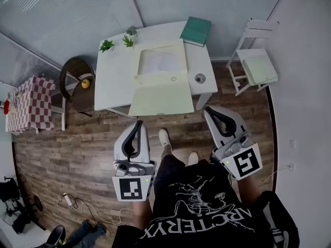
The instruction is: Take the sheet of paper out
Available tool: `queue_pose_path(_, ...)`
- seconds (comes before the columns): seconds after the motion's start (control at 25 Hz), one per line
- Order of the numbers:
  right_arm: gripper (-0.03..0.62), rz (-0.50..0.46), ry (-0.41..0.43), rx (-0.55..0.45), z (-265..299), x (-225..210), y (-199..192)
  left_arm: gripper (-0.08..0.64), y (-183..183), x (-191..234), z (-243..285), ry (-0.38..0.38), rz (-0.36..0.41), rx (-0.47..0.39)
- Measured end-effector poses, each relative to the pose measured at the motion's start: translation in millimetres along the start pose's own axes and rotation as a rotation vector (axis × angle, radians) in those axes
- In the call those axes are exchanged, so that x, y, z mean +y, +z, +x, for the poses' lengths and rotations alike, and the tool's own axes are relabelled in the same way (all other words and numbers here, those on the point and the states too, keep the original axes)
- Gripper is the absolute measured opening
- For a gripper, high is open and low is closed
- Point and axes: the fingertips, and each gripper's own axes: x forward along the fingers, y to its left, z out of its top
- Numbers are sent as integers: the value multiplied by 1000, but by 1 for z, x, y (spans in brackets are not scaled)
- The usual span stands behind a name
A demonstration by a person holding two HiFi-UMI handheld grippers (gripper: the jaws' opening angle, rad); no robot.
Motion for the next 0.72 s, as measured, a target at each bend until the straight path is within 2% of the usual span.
queue_pose_path(0.16,12,20,-34,-5,33,-19,-6,12,-9,21,33,-28,-5,-1)
queue_pose_path(0.52,12,-26,-143,37,160,-64,2,12,-18,126,125,-129,-47,-19)
queue_pose_path(0.72,12,-48,-182,57,206,-75,5,12,-26,165,153,-149,-46,-7)
